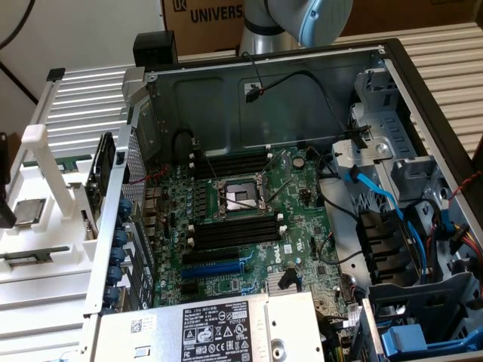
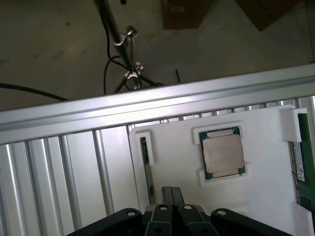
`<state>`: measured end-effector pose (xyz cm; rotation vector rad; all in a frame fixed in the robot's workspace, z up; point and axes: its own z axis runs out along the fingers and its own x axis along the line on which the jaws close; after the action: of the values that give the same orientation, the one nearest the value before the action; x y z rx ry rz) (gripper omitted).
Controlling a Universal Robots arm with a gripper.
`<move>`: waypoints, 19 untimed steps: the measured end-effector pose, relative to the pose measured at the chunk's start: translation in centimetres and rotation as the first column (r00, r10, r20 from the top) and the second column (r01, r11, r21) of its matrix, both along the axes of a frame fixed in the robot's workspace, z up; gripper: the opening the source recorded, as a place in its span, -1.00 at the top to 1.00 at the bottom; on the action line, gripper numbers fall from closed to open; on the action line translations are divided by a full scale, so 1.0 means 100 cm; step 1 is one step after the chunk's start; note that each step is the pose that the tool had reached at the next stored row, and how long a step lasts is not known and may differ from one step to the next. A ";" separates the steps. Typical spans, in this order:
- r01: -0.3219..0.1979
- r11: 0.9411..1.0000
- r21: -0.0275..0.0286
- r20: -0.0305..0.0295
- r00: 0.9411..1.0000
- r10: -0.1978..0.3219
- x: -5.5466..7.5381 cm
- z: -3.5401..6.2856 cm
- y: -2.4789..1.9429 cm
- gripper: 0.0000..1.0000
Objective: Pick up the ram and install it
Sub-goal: 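Pick up the ram and move it above insertion slot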
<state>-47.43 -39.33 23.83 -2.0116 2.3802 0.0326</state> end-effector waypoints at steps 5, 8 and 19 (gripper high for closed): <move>-0.025 1.000 -0.001 0.000 1.000 0.025 0.003 -0.0069 -0.0015 0.80; -0.053 0.999 -0.005 0.000 0.999 0.053 0.003 -0.0091 -0.0017 0.80; -0.135 0.991 -0.026 0.009 0.991 0.135 0.006 -0.0113 -0.0080 0.80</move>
<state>-46.81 -40.12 22.70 -2.1750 2.2458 -0.0052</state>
